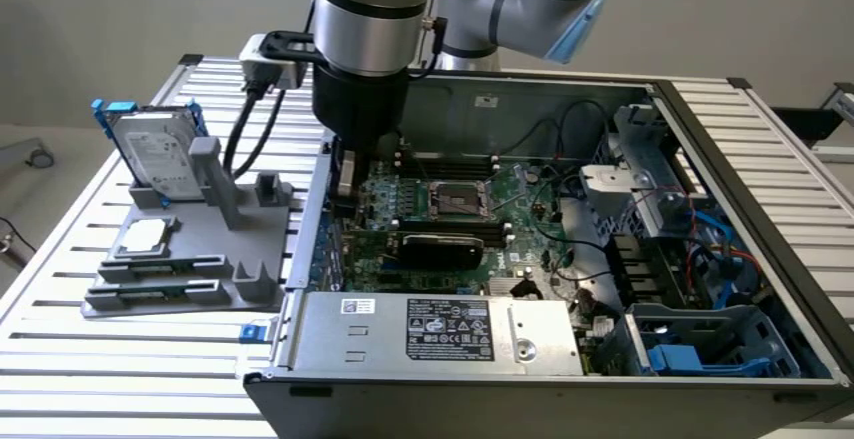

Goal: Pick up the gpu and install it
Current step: 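Press down on the gpu until it lock into place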

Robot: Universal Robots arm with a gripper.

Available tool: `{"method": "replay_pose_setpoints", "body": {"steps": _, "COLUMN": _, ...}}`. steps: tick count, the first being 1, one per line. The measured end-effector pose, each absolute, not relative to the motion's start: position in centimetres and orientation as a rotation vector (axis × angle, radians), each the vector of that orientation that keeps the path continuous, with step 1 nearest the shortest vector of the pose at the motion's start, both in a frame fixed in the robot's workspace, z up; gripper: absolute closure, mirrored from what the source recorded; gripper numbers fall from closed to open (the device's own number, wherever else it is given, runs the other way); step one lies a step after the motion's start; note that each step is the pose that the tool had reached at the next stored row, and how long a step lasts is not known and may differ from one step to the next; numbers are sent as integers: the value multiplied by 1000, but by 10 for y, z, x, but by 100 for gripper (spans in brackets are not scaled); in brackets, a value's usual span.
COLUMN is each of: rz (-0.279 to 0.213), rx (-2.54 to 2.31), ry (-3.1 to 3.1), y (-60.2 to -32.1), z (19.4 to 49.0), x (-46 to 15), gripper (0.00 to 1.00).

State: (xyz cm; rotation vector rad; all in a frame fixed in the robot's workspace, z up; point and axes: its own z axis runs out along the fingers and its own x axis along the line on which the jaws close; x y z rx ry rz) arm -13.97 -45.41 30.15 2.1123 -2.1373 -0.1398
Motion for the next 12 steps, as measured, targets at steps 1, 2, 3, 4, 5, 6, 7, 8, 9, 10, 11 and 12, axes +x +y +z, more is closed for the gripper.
{"method": "replay_pose_setpoints", "body": {"steps": 1, "rz": -140, "rx": 2112, "ry": -2137, "y": -454, "z": 301, "x": -140, "gripper": 89}}
{"method": "replay_pose_setpoints", "body": {"steps": 2, "rz": -140, "rx": 2112, "ry": -2137, "y": -454, "z": 301, "x": -140, "gripper": 89}}
{"method": "replay_pose_setpoints", "body": {"steps": 3, "rz": -141, "rx": 2112, "ry": -2137, "y": -454, "z": 301, "x": -140, "gripper": 89}}
{"method": "replay_pose_setpoints", "body": {"steps": 4, "rz": -141, "rx": 2112, "ry": -2137, "y": -454, "z": 301, "x": -140, "gripper": 89}}
{"method": "replay_pose_setpoints", "body": {"steps": 5, "rz": -141, "rx": 2111, "ry": -2137, "y": -454, "z": 301, "x": -140, "gripper": 89}}
{"method": "replay_pose_setpoints", "body": {"steps": 6, "rz": -141, "rx": 2111, "ry": -2137, "y": -454, "z": 301, "x": -140, "gripper": 89}}
{"method": "replay_pose_setpoints", "body": {"steps": 7, "rz": -142, "rx": 2111, "ry": -2137, "y": -454, "z": 301, "x": -140, "gripper": 89}}
{"method": "replay_pose_setpoints", "body": {"steps": 8, "rz": -142, "rx": 2111, "ry": -2137, "y": -454, "z": 301, "x": -140, "gripper": 89}}
{"method": "replay_pose_setpoints", "body": {"steps": 9, "rz": -142, "rx": 2111, "ry": -2137, "y": -454, "z": 301, "x": -140, "gripper": 89}}
{"method": "replay_pose_setpoints", "body": {"steps": 10, "rz": -142, "rx": 2111, "ry": -2137, "y": -453, "z": 301, "x": -140, "gripper": 89}}
{"method": "replay_pose_setpoints", "body": {"steps": 11, "rz": -142, "rx": 2112, "ry": -2137, "y": -453, "z": 301, "x": -139, "gripper": 89}}
{"method": "replay_pose_setpoints", "body": {"steps": 12, "rz": -141, "rx": 2112, "ry": -2137, "y": -453, "z": 302, "x": -139, "gripper": 89}}
